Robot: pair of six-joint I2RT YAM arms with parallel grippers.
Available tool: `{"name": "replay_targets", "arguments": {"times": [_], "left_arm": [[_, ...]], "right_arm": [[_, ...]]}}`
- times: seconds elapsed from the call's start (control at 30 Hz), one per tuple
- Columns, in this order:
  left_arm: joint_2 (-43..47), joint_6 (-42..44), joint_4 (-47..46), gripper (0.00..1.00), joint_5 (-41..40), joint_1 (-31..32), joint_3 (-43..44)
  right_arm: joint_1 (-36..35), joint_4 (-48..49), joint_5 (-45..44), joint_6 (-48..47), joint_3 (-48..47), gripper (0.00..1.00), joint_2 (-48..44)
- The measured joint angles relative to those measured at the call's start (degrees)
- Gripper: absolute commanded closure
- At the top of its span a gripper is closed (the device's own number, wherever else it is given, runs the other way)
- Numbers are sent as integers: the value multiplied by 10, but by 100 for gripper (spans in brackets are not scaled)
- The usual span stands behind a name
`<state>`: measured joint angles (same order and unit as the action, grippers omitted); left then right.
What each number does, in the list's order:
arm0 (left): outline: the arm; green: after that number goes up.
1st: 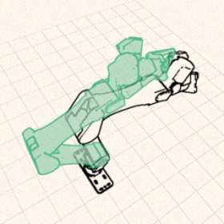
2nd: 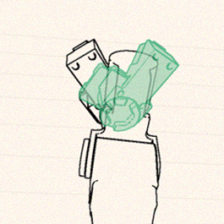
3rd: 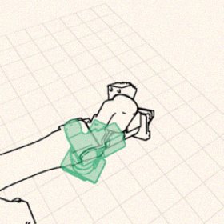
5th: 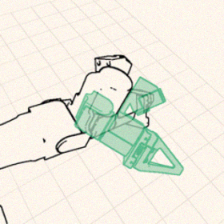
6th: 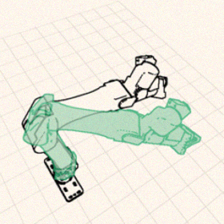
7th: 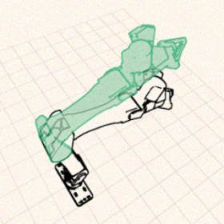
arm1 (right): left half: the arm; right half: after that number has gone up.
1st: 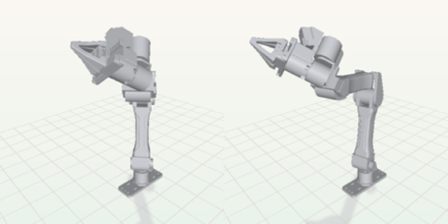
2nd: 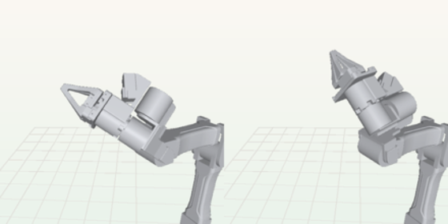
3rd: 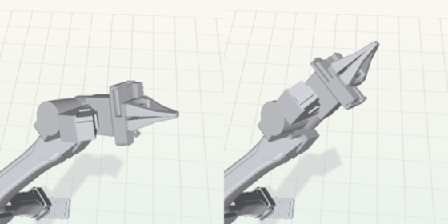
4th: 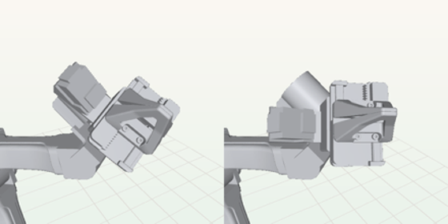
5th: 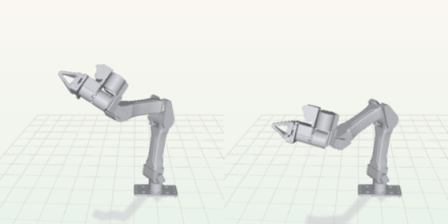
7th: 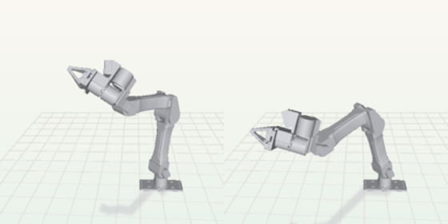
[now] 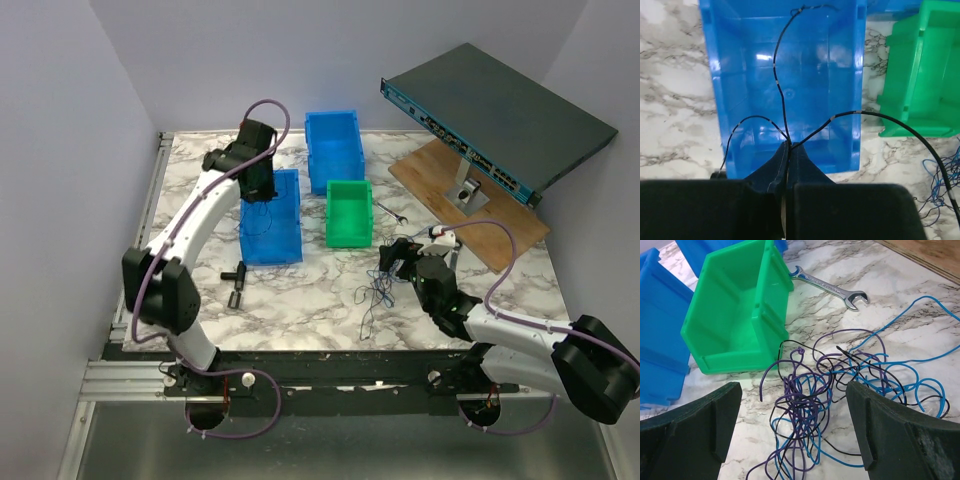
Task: Untangle the cables
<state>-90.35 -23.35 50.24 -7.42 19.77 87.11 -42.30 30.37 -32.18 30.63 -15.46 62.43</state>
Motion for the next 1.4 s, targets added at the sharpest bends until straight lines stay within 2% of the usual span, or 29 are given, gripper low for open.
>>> {"name": "replay_targets", "arguments": {"times": [0.1, 0.17, 0.37, 0.57, 0.7, 0.77, 0.87, 1.07, 1.23, 1.4], "left_arm": [[-100, -1, -2, 100, 18, -4, 82], [-146, -5, -15, 100, 25, -7, 105], [-195, -38, -71, 100, 73, -30, 92], [-219, -64, -131, 100, 82, -50, 63], [-233, -75, -144, 90, 89, -55, 44], [-238, -77, -146, 75, 92, -56, 37], [-243, -78, -145, 62, 96, -57, 33], [-231, -77, -148, 54, 96, -58, 19], [-187, -63, -136, 50, 92, -58, 11], [-115, -47, -122, 37, 76, -58, 7]], "right_arm": [[0, 0, -2, 1, 0, 6, -1], [0, 0, -3, 2, 0, 6, -3], [0, 0, -10, 5, 0, 6, -13], [0, 0, -12, 8, 0, 6, -12], [0, 0, -12, 8, 0, 6, -12], [0, 0, -12, 9, 0, 6, -12], [0, 0, -12, 9, 0, 6, -12], [0, 0, -12, 9, 0, 6, -12], [0, 0, -12, 9, 0, 6, -12], [0, 0, -12, 9, 0, 6, -11]]}}
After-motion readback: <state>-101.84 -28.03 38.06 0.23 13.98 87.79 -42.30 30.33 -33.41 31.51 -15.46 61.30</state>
